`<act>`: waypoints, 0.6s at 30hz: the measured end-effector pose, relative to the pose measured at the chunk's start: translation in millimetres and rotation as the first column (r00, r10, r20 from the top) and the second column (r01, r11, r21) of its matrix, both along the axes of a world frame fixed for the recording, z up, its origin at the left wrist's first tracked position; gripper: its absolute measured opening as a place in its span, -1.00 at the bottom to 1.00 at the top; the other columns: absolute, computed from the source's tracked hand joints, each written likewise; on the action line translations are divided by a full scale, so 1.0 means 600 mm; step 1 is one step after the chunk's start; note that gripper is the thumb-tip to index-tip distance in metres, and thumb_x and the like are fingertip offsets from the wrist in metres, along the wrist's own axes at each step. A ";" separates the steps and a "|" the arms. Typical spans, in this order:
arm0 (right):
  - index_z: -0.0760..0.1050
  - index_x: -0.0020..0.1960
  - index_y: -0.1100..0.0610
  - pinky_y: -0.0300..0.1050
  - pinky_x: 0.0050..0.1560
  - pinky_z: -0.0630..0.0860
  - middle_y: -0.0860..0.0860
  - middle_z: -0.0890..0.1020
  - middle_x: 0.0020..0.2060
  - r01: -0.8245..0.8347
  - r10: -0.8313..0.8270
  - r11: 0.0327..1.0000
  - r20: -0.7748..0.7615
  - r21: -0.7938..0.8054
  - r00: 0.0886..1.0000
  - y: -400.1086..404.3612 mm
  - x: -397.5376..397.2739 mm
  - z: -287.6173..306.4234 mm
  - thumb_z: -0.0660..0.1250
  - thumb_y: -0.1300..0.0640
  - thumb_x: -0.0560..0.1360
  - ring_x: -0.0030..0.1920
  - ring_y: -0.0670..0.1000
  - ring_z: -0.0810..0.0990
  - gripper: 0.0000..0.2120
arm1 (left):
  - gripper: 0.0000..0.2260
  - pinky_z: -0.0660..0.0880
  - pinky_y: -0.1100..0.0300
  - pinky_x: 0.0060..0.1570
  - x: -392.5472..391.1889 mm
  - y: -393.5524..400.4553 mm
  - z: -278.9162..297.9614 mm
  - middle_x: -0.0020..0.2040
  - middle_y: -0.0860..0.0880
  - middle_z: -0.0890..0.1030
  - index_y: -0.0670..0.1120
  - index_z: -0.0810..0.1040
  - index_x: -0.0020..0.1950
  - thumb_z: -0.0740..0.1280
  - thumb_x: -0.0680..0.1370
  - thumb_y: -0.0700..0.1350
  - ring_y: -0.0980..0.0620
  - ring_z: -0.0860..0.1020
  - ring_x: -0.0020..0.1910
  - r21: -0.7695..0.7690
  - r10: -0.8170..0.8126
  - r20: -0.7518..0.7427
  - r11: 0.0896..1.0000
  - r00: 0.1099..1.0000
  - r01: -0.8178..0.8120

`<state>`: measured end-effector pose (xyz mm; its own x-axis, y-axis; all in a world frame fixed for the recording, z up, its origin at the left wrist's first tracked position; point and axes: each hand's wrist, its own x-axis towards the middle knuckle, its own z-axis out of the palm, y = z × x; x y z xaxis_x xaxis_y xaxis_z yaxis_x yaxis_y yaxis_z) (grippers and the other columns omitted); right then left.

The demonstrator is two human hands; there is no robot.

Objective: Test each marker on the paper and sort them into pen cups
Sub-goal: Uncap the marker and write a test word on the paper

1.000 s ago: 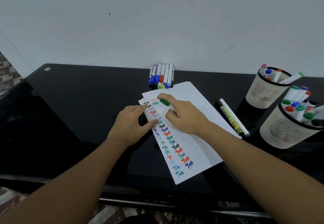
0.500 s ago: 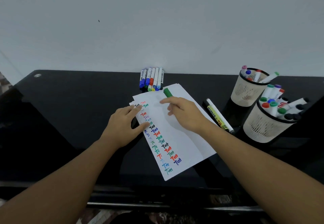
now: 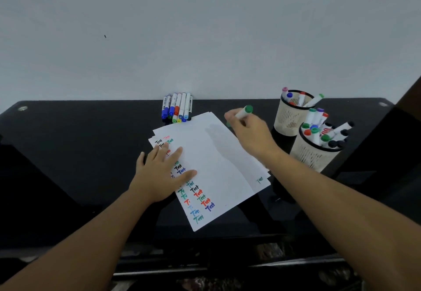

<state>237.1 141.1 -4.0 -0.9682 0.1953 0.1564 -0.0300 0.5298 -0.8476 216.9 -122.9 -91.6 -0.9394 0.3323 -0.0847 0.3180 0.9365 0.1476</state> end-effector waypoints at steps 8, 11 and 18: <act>0.40 0.21 0.10 -0.11 -0.23 0.47 -0.08 0.63 -0.21 0.301 -0.215 0.906 -0.289 0.298 0.933 0.113 -0.010 0.109 0.30 -0.07 0.65 -0.22 -0.12 0.58 -0.73 | -0.06 -0.24 -0.18 0.57 -0.001 -0.001 0.000 0.67 0.05 -0.10 0.29 -0.08 0.63 -0.19 0.33 0.69 0.01 -0.16 0.64 0.007 0.016 0.014 1.000 1.000 -0.017; 0.47 0.18 0.12 0.02 -0.09 0.57 -0.02 0.63 -0.15 0.398 -0.312 0.862 -0.290 0.314 0.905 0.170 -0.018 0.140 0.30 -0.11 0.65 -0.15 0.00 0.62 -0.70 | -0.06 -0.24 -0.17 0.57 -0.001 -0.002 -0.001 0.67 0.06 -0.10 0.30 -0.06 0.63 -0.18 0.32 0.69 0.01 -0.16 0.64 0.024 0.020 0.014 1.000 1.000 -0.020; 0.45 0.20 0.17 0.05 -0.10 0.54 0.11 0.63 -0.05 0.459 -0.427 0.805 -0.169 0.377 0.888 0.253 -0.020 0.134 0.29 -0.06 0.65 -0.06 0.15 0.64 -0.70 | -0.03 -0.22 -0.16 0.57 -0.001 0.004 -0.003 0.67 0.07 -0.08 0.32 -0.03 0.62 -0.20 0.27 0.72 0.02 -0.14 0.64 0.043 0.030 0.002 0.999 1.000 -0.030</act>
